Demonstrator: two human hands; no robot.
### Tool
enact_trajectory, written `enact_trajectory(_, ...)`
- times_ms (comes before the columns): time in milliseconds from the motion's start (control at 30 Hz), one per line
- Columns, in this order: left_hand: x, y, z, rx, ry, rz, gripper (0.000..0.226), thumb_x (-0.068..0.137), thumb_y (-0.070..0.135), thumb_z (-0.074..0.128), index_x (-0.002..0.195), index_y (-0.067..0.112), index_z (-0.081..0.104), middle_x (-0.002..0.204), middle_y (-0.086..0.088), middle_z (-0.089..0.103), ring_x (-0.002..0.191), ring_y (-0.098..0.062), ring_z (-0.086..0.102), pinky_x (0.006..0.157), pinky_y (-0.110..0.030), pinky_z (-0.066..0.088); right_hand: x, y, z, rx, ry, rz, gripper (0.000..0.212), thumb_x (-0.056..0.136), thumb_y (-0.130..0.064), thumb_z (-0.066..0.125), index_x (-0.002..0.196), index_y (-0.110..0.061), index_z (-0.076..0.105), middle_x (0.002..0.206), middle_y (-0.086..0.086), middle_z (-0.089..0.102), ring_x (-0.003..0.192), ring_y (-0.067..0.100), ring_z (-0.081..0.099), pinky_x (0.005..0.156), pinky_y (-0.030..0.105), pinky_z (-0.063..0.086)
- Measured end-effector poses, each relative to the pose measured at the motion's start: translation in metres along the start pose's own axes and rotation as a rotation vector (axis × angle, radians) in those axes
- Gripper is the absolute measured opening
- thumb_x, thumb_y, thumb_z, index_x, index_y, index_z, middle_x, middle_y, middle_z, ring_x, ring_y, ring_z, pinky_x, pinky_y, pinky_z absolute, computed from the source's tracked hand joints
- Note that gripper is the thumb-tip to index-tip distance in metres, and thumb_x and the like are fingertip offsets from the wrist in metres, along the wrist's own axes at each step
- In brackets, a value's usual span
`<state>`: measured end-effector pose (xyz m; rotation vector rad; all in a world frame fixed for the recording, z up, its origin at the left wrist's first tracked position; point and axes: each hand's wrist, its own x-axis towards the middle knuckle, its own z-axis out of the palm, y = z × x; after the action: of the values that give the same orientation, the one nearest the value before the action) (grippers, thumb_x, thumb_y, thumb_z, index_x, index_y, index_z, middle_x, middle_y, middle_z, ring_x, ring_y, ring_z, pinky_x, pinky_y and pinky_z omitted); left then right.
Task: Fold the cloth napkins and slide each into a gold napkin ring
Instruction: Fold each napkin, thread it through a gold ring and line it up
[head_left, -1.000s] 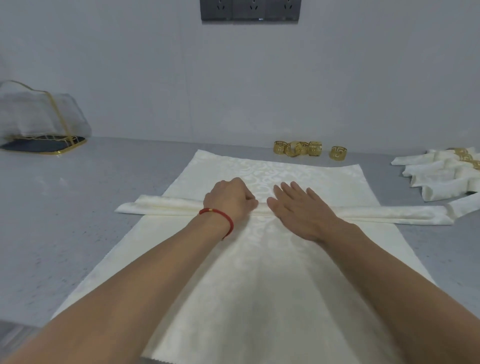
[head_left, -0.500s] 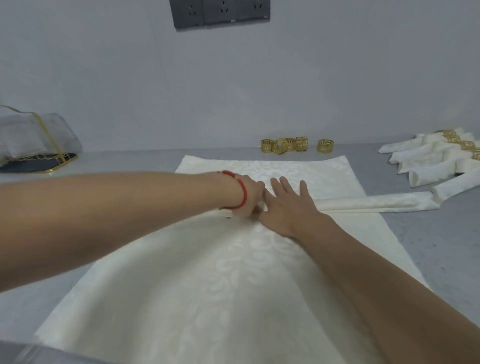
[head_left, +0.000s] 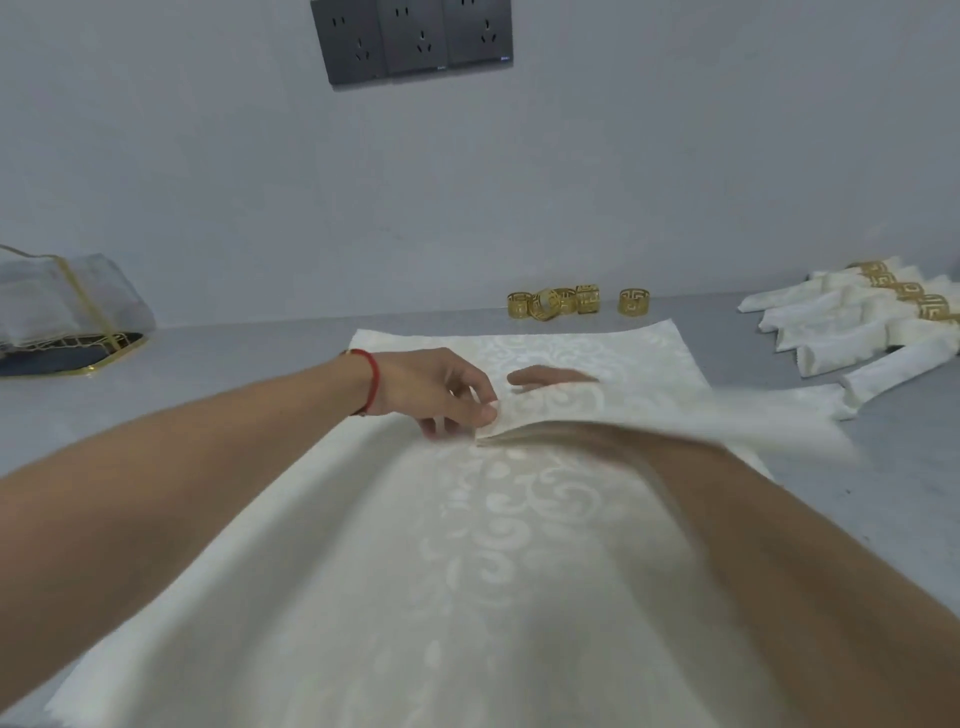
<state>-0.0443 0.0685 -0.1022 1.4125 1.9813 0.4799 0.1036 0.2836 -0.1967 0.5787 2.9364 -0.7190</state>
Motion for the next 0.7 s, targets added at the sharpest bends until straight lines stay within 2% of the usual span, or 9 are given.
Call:
enact_trajectory(33,-0.001,-0.002,0.002,0.01,0.005,0.003,0.012,0.091,0.032,0.072,0.079,0.031,0.071,0.081,0.002,0.066,0.073,-0.015,0.062,0.072,-0.031,0.055,-0.011,0.004,-0.012,0.129,-0.004,0.007,0.085,0.075,-0.094,0.048,0.145,-0.047,0.046,0.158,-0.015,0.044,0.147,0.012,0.04,0.119,0.046,0.033)
enact_trajectory(67,0.0,-0.004,0.003,0.022,0.011,0.002,0.011,0.09,0.034,0.073,0.08,0.029,0.071,0.079,0.006,0.066,0.071,-0.013,0.062,0.074,-0.031,0.055,-0.032,0.0,-0.025,0.261,0.004,-0.012,0.077,0.077,-0.09,0.054,0.138,-0.043,0.057,0.147,-0.017,0.057,0.138,0.008,0.051,0.114,0.039,0.04)
enact_trajectory(133,-0.002,-0.004,0.006,0.061,0.033,0.001,0.015,0.09,0.039,0.072,0.084,0.025,0.071,0.073,0.011,0.066,0.066,-0.01,0.061,0.075,-0.029,0.054,-0.061,-0.011,-0.043,0.563,0.089,-0.017,0.038,0.097,-0.052,0.064,0.125,-0.028,0.072,0.124,-0.008,0.074,0.12,0.01,0.067,0.108,0.034,0.047)
enact_trajectory(200,-0.002,-0.004,0.009,0.09,0.069,-0.013,0.021,0.089,0.045,0.071,0.085,0.025,0.072,0.071,0.012,0.066,0.063,-0.007,0.059,0.073,-0.023,0.049,-0.083,0.002,-0.056,0.714,0.086,-0.035,0.028,0.103,-0.03,0.058,0.118,-0.014,0.076,0.117,0.005,0.077,0.114,0.02,0.071,0.11,0.039,0.047)
enact_trajectory(300,0.0,-0.011,0.019,0.099,0.156,0.008,0.033,0.088,0.057,0.065,0.087,0.024,0.071,0.067,0.018,0.062,0.059,-0.001,0.054,0.064,-0.013,0.042,-0.11,0.011,-0.069,0.728,0.027,0.011,0.032,0.103,-0.03,0.056,0.125,-0.013,0.073,0.124,0.008,0.074,0.121,0.021,0.068,0.113,0.037,0.042)
enact_trajectory(433,0.007,-0.024,0.031,0.058,0.3,0.078,0.031,0.087,0.053,0.069,0.081,0.022,0.07,0.058,0.022,0.056,0.054,0.004,0.05,0.055,-0.007,0.037,-0.121,-0.01,-0.075,0.393,-0.024,0.087,0.035,0.096,-0.051,0.06,0.124,-0.033,0.073,0.124,-0.016,0.072,0.122,0.004,0.063,0.111,0.028,0.041)
enact_trajectory(500,0.011,-0.029,0.035,0.044,0.338,0.088,0.031,0.084,0.053,0.071,0.077,0.024,0.069,0.058,0.022,0.054,0.056,0.002,0.05,0.06,-0.014,0.039,-0.105,-0.022,-0.07,0.103,0.005,0.125,0.04,0.093,-0.061,0.058,0.11,-0.029,0.074,0.112,-0.013,0.073,0.108,0.01,0.067,0.106,0.039,0.048)
enact_trajectory(567,0.013,-0.034,0.042,0.009,0.394,0.096,0.031,0.083,0.053,0.073,0.073,0.024,0.067,0.058,0.022,0.053,0.057,0.0,0.049,0.063,-0.02,0.04,-0.086,-0.034,-0.064,-0.075,0.047,0.159,0.046,0.09,-0.059,0.054,0.101,-0.018,0.071,0.103,0.001,0.072,0.091,0.019,0.066,0.099,0.046,0.051)
enact_trajectory(700,0.014,-0.043,0.058,-0.048,0.569,0.136,0.03,0.078,0.053,0.073,0.07,0.025,0.064,0.065,0.018,0.055,0.059,-0.005,0.049,0.063,-0.025,0.044,-0.068,-0.053,-0.06,-0.249,-0.058,0.225,0.027,0.093,-0.052,0.063,0.1,-0.025,0.066,0.099,-0.014,0.065,0.094,0.012,0.062,0.088,0.032,0.052)
